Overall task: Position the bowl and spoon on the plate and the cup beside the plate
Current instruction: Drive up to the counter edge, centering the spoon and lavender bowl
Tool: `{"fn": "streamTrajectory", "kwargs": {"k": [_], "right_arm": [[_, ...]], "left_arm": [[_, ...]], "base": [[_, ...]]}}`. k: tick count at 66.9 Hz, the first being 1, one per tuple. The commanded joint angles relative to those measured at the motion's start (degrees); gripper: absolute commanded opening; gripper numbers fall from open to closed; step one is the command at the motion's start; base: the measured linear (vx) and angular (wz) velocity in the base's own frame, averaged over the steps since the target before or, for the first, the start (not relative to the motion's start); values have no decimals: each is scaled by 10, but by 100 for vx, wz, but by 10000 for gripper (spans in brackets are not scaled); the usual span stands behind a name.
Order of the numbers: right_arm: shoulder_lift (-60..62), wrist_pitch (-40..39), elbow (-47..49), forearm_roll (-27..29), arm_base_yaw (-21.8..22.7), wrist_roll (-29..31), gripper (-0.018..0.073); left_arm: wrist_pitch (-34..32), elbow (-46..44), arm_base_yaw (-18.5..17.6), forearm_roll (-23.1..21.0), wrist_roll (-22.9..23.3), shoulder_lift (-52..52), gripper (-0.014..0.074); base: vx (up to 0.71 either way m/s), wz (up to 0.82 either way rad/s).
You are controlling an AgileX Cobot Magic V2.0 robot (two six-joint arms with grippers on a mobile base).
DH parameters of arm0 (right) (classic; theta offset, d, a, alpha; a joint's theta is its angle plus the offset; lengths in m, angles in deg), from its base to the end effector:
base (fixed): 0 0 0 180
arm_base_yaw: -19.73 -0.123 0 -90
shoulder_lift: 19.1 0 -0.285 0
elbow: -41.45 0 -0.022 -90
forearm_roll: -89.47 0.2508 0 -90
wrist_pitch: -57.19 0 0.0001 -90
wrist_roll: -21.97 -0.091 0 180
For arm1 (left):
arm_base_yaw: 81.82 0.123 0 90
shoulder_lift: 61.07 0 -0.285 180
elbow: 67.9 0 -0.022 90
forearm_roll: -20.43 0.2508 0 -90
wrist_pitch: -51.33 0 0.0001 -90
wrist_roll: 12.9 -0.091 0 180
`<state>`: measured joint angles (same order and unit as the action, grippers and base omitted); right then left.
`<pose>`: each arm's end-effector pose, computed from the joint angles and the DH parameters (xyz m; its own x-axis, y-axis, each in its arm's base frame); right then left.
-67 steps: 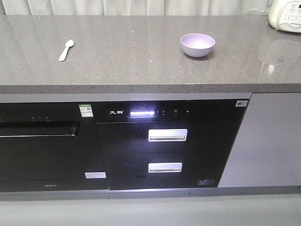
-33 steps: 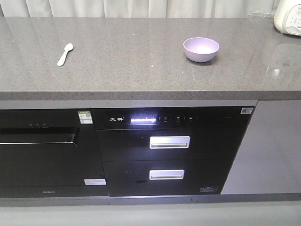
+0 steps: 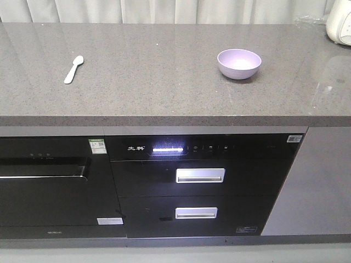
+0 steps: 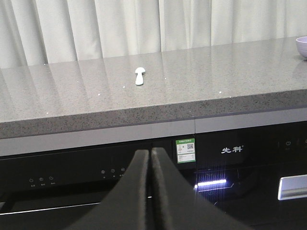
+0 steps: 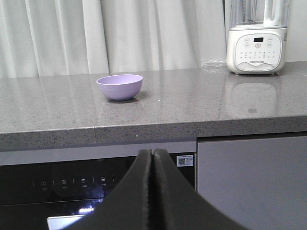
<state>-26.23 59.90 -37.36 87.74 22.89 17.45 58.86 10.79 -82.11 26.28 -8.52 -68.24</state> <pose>0.0567 -0.0033 0.2001 0.0263 0.0473 -0.9985 0.0553 0.9973 0.0487 0.0566 0.0009 0.1932 -0.0586 0.0251 -0.9980 -0.0068 0.9997 0.0255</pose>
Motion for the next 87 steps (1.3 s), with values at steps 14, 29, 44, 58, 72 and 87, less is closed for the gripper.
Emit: {"fn": "streamTrajectory", "kwargs": {"k": [14,29,44,58,72,87], "right_arm": [[6,-40,-3,-3,1,1,-3],[6,-40,-3,-3,1,1,-3],[6,-40,-3,-3,1,1,-3],[6,-40,-3,-3,1,1,-3],[6,-40,-3,-3,1,1,-3],[6,-40,-3,-3,1,1,-3]], "left_arm": [[-38,-4,1,-1,3,2,-6],[-38,-4,1,-1,3,2,-6],[-38,-4,1,-1,3,2,-6],[-38,-4,1,-1,3,2,-6],[-38,-4,1,-1,3,2,-6],[-38,-4,1,-1,3,2,-6]], "base": [[8,0],[7,-1],[6,-1],[5,-1],[5,0],[4,-1]]}}
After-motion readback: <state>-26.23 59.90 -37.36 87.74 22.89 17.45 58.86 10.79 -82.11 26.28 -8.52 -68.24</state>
